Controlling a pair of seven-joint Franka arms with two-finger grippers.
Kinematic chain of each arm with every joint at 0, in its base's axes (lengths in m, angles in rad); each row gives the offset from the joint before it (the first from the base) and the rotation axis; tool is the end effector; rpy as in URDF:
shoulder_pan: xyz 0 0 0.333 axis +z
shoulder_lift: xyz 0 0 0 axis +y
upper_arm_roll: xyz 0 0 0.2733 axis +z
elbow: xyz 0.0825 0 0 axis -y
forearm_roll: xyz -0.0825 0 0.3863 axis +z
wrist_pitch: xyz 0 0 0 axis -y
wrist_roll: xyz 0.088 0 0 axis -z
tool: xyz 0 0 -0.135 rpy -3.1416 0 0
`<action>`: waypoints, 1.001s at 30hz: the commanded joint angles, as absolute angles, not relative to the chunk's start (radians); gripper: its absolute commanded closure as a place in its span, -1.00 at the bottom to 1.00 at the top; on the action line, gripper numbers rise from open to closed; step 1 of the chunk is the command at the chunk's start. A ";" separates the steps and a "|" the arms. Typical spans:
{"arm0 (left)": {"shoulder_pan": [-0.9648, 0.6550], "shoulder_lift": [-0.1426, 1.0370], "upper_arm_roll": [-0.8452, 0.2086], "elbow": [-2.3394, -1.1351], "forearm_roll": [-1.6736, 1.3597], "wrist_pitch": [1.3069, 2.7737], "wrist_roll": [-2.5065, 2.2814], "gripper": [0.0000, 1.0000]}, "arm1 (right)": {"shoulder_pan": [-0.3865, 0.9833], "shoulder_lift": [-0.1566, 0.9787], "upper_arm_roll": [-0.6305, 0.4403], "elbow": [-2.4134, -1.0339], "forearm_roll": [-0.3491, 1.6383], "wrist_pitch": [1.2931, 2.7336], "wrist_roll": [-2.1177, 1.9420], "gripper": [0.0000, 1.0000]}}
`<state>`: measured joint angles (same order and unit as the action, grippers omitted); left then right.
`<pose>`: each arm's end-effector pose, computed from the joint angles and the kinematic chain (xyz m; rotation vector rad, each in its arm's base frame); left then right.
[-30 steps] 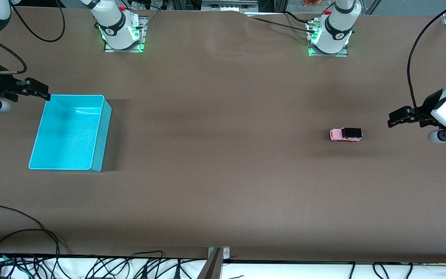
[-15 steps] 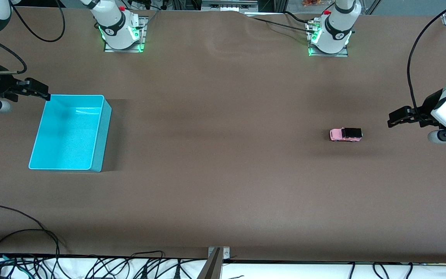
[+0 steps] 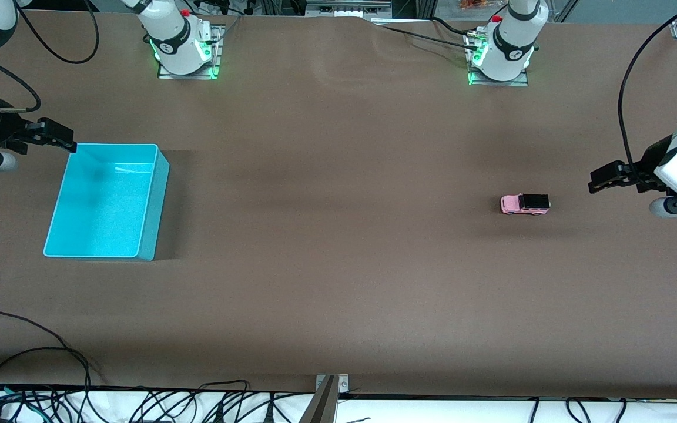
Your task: Wind and store pink jeep toy
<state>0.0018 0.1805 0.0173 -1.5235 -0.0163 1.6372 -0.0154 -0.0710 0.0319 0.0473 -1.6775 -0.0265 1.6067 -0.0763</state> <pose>0.6028 0.0088 0.4770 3.1261 0.0562 -0.1044 0.5586 -0.0170 0.4886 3.1165 0.0857 -0.1619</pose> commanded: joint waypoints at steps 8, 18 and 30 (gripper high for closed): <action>0.005 0.181 0.031 -1.520 -0.035 1.631 -0.116 -1.00 | -0.066 0.037 0.046 -1.663 -0.031 1.600 -0.084 -1.00; 0.003 0.209 0.031 -1.528 -0.034 1.606 -0.461 -1.00 | -0.066 0.037 0.046 -1.663 -0.029 1.595 -0.084 -1.00; 0.005 0.244 0.029 -1.611 -0.034 1.612 -1.007 -1.00 | -0.066 0.037 0.046 -1.663 -0.031 1.598 -0.084 -1.00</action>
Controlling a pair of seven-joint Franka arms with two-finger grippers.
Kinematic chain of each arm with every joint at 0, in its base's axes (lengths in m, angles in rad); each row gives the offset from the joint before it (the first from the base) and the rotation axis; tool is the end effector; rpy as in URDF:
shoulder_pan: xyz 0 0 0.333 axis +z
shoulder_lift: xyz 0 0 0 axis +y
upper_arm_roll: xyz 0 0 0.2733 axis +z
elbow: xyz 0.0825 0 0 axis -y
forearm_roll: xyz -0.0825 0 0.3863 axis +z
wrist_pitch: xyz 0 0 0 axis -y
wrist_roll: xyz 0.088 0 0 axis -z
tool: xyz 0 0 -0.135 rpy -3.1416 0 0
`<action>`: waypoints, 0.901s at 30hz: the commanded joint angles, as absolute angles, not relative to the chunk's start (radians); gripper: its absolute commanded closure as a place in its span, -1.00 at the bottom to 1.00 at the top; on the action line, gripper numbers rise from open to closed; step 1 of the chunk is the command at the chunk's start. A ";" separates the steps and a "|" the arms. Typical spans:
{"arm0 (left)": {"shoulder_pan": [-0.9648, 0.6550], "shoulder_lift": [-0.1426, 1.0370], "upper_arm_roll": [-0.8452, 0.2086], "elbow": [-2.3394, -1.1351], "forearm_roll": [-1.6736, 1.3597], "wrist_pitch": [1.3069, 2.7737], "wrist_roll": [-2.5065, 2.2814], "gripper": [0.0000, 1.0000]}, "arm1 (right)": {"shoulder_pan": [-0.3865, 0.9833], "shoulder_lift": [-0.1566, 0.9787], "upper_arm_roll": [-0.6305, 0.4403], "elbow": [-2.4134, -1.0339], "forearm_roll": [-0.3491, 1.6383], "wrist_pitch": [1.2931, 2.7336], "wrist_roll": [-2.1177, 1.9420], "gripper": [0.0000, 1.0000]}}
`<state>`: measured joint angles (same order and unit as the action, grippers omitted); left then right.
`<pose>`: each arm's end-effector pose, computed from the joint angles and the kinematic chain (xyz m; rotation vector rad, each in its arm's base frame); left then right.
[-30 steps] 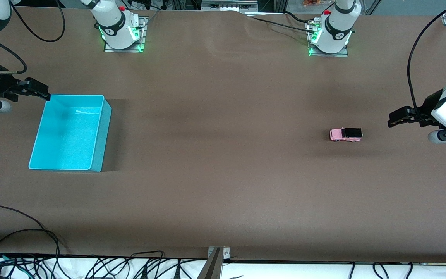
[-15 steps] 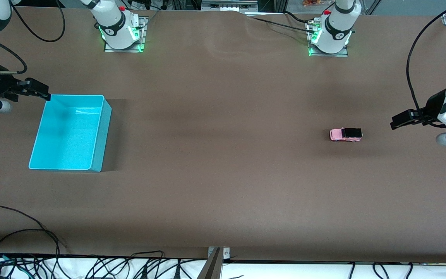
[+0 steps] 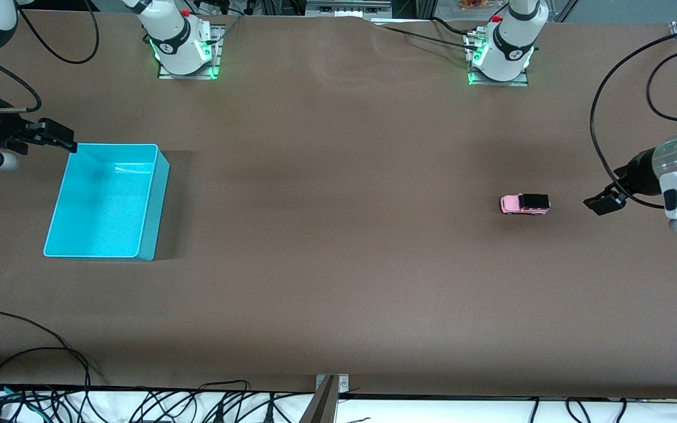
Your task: Wind and store pink jeep toy
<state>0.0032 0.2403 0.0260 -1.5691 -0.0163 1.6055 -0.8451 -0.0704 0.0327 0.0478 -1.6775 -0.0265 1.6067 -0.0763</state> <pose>0.5987 0.0144 0.4177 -2.7672 -1.2967 0.2929 0.5588 -0.0164 0.4882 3.1164 0.0874 -0.1631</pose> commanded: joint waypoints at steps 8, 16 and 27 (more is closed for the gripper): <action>0.005 0.235 0.029 -1.765 -0.034 1.742 -1.276 -1.00 | -0.067 0.037 0.046 -1.663 -0.031 1.598 -0.084 -1.00; 0.003 0.239 0.029 -1.926 -0.034 1.933 -1.463 -1.00 | -0.058 0.038 0.051 -1.667 -0.029 1.594 -0.081 -1.00; 0.006 0.239 0.025 -2.129 0.008 2.207 -1.514 -1.00 | -0.064 0.037 0.044 -1.661 -0.031 1.598 -0.084 -1.00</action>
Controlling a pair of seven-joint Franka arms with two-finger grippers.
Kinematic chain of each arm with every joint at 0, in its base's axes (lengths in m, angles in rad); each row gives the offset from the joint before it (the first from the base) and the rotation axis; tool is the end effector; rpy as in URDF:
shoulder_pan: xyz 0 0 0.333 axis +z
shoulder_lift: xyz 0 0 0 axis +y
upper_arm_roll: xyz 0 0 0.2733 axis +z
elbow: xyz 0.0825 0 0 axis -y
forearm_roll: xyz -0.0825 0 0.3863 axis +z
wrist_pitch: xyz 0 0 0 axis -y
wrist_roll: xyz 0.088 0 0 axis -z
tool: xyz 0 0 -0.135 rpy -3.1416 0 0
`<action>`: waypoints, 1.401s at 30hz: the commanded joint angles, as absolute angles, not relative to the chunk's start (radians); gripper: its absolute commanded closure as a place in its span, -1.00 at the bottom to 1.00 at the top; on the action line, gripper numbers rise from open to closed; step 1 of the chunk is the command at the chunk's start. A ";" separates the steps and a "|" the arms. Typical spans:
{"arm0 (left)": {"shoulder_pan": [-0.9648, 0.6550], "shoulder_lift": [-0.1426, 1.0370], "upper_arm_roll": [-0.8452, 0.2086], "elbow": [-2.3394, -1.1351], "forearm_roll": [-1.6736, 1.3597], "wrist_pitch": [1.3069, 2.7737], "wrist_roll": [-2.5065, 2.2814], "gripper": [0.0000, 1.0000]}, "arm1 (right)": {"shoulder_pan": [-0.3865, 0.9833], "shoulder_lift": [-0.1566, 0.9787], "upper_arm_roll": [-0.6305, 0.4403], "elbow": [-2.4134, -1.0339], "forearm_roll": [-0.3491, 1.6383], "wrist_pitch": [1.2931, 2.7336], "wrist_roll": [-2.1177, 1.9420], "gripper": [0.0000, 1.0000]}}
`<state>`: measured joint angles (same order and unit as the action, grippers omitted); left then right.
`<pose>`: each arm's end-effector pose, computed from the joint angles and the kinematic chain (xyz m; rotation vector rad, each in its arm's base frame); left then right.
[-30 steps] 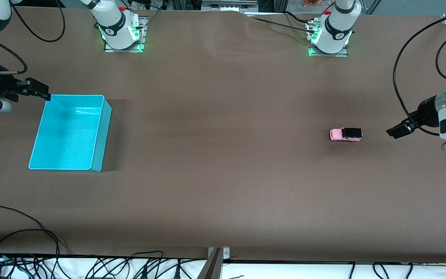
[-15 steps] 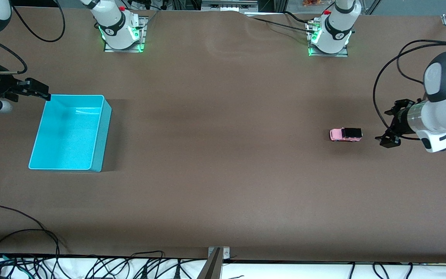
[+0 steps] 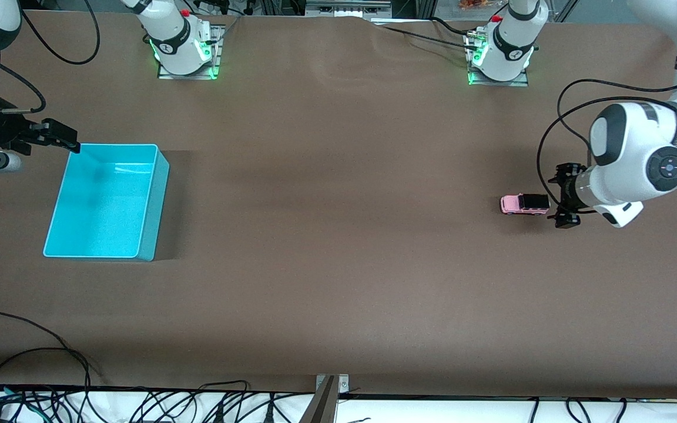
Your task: Wind and store pink jeep toy
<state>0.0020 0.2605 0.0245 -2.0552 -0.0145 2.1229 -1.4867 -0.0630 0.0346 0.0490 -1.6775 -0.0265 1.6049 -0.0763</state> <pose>0.5504 0.0138 0.2253 -2.1791 -2.0748 0.2219 0.5589 -0.0116 0.4870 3.1155 0.1008 -0.1687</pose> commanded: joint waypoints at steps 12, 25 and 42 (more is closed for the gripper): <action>0.014 0.259 0.025 -2.260 0.008 2.408 -1.566 -1.00 | -0.063 0.037 0.044 -1.663 -0.031 1.600 -0.084 -1.00; 0.029 0.327 0.025 -2.264 0.008 2.493 -1.583 -1.00 | -0.064 0.037 0.044 -1.661 -0.031 1.603 -0.084 -1.00; 0.028 0.331 0.023 -2.275 0.008 2.508 -1.583 -0.68 | -0.064 0.037 0.044 -1.661 -0.031 1.598 -0.084 -1.00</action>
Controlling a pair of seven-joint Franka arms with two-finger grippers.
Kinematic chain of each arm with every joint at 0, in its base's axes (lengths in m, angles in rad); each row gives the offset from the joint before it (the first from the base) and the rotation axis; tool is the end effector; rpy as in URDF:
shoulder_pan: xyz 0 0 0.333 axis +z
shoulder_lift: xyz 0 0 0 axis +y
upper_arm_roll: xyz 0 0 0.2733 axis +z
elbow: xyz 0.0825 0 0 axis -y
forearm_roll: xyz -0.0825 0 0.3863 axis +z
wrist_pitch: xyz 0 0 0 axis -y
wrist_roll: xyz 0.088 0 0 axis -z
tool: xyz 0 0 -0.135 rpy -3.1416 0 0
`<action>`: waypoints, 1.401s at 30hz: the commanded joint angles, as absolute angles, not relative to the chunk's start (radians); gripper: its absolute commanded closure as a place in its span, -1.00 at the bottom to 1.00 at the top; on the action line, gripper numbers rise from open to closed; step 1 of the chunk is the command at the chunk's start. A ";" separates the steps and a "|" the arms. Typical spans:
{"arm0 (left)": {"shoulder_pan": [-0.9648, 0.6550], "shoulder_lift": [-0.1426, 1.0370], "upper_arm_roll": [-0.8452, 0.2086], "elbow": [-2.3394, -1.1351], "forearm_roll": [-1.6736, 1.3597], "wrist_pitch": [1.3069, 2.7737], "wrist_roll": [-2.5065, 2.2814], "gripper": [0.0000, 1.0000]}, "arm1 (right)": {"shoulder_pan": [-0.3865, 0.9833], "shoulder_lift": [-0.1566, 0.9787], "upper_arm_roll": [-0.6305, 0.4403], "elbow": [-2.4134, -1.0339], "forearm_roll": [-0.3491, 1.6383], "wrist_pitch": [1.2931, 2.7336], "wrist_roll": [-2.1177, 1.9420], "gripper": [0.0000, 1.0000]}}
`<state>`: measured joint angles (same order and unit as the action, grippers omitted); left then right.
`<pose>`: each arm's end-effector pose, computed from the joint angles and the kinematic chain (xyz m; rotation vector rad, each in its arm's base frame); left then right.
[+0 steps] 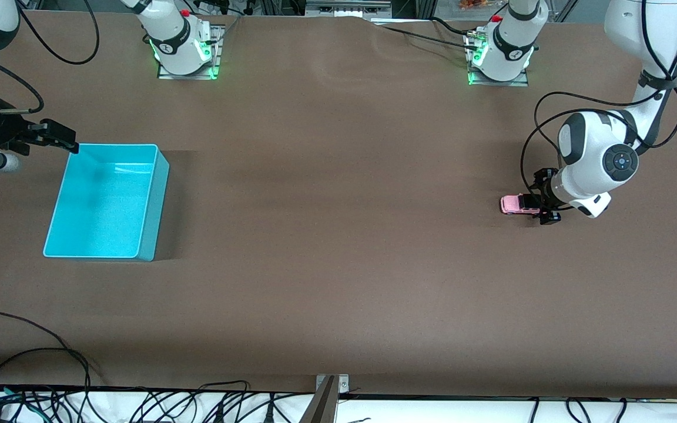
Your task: Wind and store pink jeep toy
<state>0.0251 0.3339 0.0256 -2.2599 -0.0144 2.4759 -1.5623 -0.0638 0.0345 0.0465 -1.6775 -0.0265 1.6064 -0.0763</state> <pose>0.5100 0.0266 0.1330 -2.1040 -2.2189 0.1309 0.5591 -0.0134 0.4871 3.1159 0.0957 -0.1663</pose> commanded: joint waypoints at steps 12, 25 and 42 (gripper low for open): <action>0.029 0.339 0.023 -2.279 0.008 2.525 -1.583 0.20 | -0.063 0.037 0.044 -1.661 -0.031 1.606 -0.084 -1.00; 0.014 0.299 0.021 -2.266 0.008 2.505 -1.582 0.50 | -0.064 0.037 0.043 -1.661 -0.031 1.606 -0.084 -1.00; -0.078 0.247 -0.044 -2.241 0.009 2.445 -1.713 0.50 | -0.063 0.037 0.044 -1.661 -0.031 1.608 -0.083 -1.00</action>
